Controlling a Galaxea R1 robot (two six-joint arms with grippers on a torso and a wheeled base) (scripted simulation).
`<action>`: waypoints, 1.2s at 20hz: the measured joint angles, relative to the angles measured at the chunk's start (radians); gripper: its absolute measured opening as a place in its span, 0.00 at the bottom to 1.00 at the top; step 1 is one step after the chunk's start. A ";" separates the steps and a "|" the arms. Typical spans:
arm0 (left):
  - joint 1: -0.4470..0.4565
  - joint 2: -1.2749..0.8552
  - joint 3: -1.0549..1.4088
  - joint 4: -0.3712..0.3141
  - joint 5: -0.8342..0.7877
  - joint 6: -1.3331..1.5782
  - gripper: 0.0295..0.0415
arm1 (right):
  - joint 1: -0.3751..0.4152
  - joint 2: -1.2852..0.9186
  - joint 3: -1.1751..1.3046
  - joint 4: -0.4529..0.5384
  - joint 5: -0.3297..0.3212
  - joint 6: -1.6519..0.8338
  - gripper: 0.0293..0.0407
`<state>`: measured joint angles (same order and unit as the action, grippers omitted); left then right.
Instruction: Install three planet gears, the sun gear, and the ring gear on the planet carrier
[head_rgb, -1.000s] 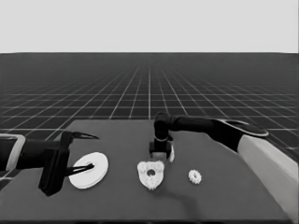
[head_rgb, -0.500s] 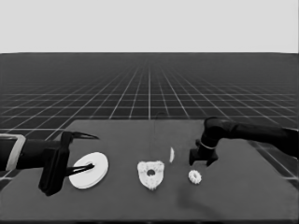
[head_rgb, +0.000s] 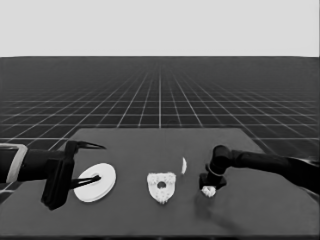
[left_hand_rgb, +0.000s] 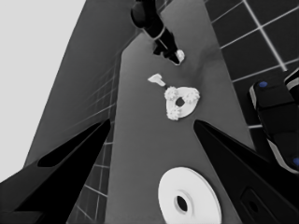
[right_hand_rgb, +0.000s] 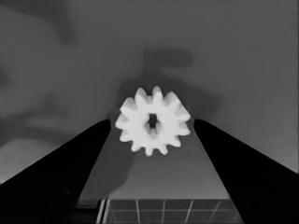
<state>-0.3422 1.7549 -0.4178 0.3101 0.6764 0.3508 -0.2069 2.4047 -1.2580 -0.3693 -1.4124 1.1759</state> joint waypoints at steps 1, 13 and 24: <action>0.000 0.000 0.000 0.000 0.000 0.000 0.75 | -0.001 0.000 -0.001 -0.001 0.001 0.000 0.81; 0.000 0.000 0.000 0.000 0.000 0.000 0.75 | 0.069 -0.027 0.070 0.068 -0.046 0.029 0.14; 0.000 0.000 0.000 0.000 0.000 0.000 0.75 | 0.225 0.324 -0.004 0.191 -0.148 0.329 0.15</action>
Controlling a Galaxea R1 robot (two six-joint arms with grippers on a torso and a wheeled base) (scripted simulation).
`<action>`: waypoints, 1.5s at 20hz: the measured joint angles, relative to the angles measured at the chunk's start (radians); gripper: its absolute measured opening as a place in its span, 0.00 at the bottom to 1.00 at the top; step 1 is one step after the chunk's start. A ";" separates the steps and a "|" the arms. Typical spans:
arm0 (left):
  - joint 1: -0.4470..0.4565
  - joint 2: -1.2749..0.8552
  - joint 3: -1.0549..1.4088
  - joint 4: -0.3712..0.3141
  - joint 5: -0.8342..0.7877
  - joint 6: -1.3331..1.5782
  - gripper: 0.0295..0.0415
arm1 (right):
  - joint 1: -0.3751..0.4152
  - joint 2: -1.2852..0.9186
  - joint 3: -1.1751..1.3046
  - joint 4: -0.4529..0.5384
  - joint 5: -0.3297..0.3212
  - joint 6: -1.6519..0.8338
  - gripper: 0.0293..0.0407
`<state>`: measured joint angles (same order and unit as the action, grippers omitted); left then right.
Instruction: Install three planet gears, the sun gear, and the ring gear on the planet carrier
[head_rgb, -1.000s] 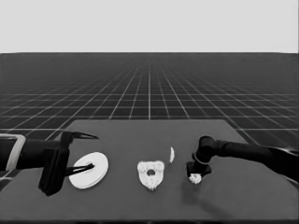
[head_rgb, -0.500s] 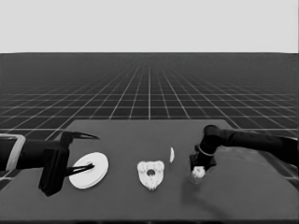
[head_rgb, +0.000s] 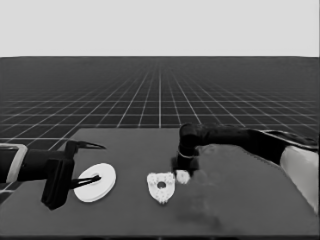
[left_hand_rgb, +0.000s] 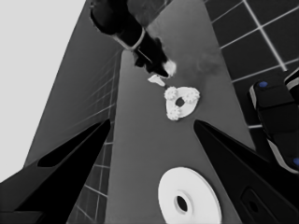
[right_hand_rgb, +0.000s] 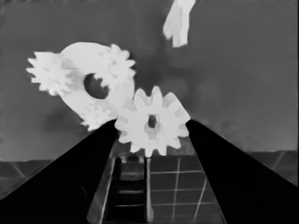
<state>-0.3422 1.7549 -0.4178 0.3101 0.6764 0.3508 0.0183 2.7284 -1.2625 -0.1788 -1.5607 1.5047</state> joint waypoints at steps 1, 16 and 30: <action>0.000 0.000 0.000 0.000 0.000 0.000 0.75 | 0.001 0.120 -0.089 0.003 -0.001 0.008 0.15; 0.000 0.000 0.000 0.000 0.000 0.000 0.75 | -0.126 0.294 -0.340 -0.119 0.032 -0.075 0.14; 0.000 0.000 0.000 0.000 0.000 0.000 0.75 | -0.138 0.294 -0.341 -0.120 0.033 0.035 0.14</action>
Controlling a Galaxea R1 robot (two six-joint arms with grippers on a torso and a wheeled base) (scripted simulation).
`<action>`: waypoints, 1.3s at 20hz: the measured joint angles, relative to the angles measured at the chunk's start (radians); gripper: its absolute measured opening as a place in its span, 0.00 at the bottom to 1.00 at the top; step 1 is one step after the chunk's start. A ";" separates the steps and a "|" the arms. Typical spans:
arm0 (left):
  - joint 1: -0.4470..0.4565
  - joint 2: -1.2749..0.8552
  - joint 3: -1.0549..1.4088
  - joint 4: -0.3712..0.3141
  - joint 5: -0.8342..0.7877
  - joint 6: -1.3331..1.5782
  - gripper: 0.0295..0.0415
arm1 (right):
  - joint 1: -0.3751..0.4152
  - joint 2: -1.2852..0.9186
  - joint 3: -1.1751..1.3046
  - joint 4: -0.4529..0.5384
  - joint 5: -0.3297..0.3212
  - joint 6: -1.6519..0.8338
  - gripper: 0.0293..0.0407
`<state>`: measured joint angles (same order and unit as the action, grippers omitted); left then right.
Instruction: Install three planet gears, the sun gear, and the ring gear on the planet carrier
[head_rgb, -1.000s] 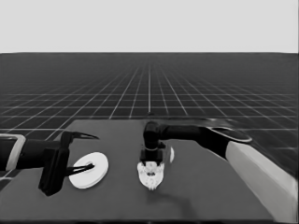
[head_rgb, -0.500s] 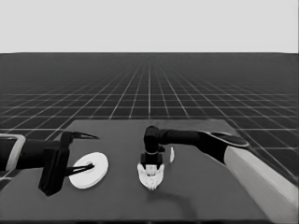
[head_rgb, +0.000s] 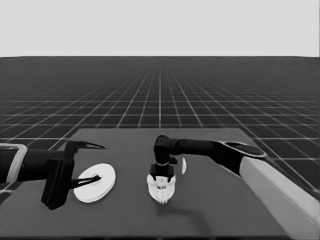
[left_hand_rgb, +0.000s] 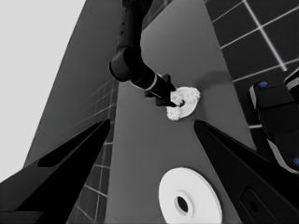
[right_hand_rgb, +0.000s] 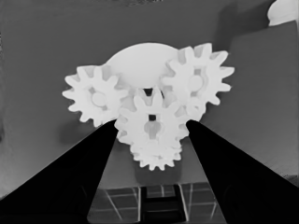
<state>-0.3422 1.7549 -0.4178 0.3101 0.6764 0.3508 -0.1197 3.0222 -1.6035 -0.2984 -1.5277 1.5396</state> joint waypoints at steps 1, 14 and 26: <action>0.000 0.000 0.000 0.000 0.000 0.000 0.75 | 0.000 0.000 0.000 0.000 0.000 0.010 0.14; 0.000 0.000 0.000 0.000 0.000 0.000 0.75 | 0.000 0.000 0.000 0.000 0.000 0.147 0.14; 0.000 0.000 0.000 0.000 0.000 0.000 0.75 | -0.001 0.000 0.000 0.000 0.000 0.272 0.14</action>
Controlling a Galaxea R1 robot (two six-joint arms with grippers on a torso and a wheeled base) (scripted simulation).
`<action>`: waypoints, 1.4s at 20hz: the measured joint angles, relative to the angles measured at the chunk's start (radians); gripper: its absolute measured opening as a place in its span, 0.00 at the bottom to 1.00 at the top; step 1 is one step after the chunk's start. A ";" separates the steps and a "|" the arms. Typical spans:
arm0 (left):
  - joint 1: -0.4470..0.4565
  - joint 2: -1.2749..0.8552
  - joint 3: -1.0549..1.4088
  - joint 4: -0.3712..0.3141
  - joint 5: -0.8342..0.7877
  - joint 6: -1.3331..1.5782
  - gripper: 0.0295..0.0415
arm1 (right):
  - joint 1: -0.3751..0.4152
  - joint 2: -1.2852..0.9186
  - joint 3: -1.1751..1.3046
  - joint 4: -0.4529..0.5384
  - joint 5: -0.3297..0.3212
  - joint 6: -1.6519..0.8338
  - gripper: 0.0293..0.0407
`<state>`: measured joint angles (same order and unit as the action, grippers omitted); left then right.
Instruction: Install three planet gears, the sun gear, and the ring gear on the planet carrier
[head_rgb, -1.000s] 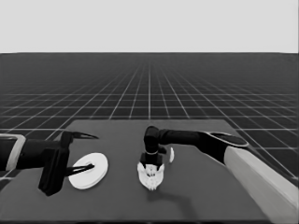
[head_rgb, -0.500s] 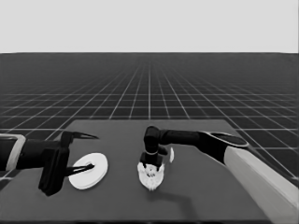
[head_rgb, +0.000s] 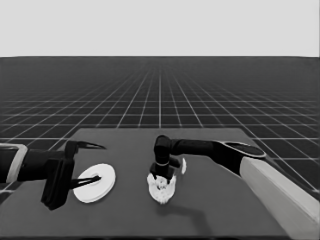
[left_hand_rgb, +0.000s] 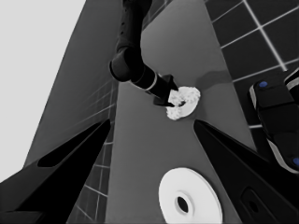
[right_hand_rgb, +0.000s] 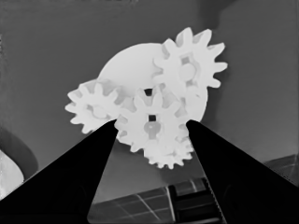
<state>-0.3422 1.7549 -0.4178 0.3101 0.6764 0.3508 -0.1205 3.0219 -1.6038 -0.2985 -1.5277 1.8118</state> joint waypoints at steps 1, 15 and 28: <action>0.000 0.000 0.000 0.000 0.000 0.000 0.75 | 0.000 0.000 0.000 0.000 0.000 0.010 0.14; 0.000 0.000 0.000 0.000 0.000 0.000 0.75 | 0.000 0.000 0.000 0.000 0.000 0.157 0.14; 0.000 0.000 0.000 0.000 0.000 0.000 0.75 | -0.001 0.000 0.000 0.000 0.000 0.293 0.14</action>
<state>-0.3422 1.7549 -0.4178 0.3101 0.6764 0.3508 -0.1216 3.0217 -1.6039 -0.2985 -1.5278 2.1051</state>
